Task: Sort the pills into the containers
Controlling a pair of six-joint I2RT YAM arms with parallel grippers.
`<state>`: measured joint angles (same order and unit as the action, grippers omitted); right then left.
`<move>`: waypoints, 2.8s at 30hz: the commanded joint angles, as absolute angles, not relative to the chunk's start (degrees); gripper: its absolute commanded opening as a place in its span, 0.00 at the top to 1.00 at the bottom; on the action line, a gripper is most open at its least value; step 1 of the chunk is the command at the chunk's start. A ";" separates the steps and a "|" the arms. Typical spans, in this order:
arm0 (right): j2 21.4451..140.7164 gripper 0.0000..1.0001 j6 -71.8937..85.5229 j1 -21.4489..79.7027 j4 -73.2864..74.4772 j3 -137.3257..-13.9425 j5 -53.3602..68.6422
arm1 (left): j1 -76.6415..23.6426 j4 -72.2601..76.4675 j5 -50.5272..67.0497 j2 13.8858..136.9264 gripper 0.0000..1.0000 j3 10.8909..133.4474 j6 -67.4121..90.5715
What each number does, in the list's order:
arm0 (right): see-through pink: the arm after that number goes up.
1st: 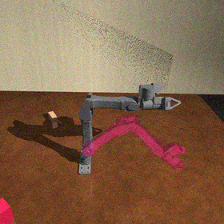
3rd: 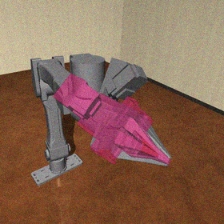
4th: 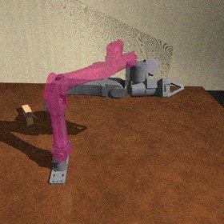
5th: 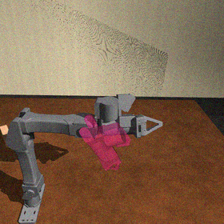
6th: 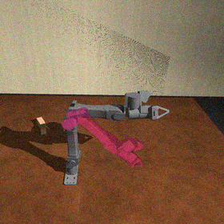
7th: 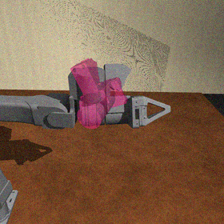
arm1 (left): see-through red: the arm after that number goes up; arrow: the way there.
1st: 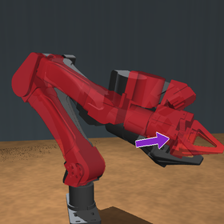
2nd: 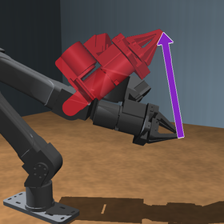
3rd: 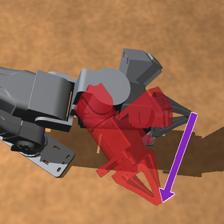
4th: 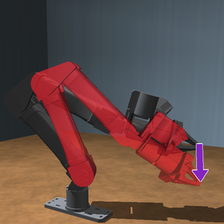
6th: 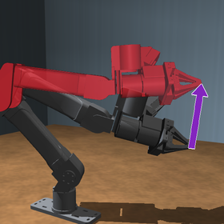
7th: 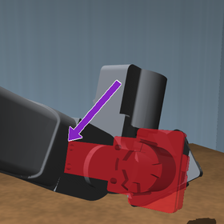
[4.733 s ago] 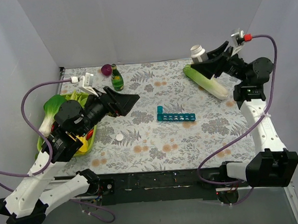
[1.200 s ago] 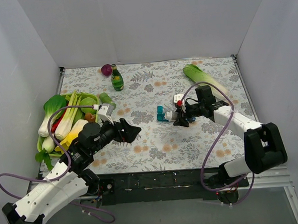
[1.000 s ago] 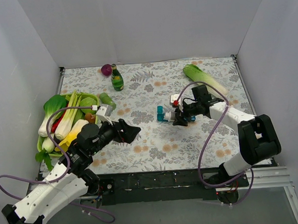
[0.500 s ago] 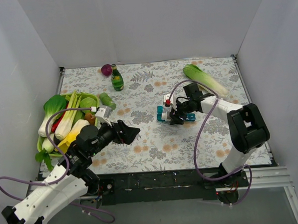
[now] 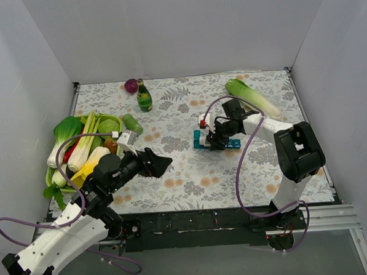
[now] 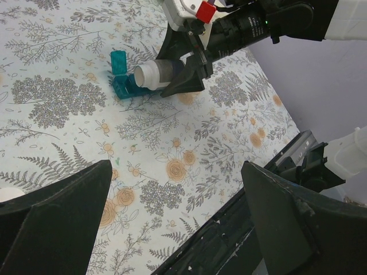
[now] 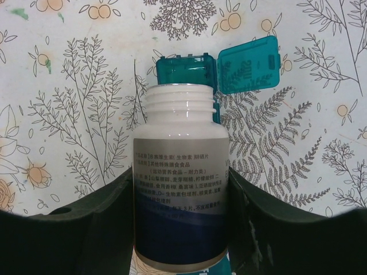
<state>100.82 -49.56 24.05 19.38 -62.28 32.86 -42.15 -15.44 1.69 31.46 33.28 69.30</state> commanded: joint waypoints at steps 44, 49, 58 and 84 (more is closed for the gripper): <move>103.01 0.94 -50.89 27.77 26.89 -69.96 24.61 | -41.92 -14.77 2.11 29.09 0.03 30.67 70.14; 103.18 0.94 -50.89 28.04 27.42 -70.58 24.17 | -42.01 -14.76 2.20 28.83 0.03 30.50 70.31; 104.33 0.95 -50.80 28.30 29.00 -72.16 22.85 | -42.01 -14.85 2.20 28.48 0.03 30.32 70.40; 104.94 0.95 -52.03 29.53 31.73 -74.62 20.48 | -42.01 -14.68 2.11 28.65 0.03 30.50 69.79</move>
<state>105.08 -51.05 28.91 30.39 -71.92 20.86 -42.15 -15.38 1.98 28.86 30.72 70.50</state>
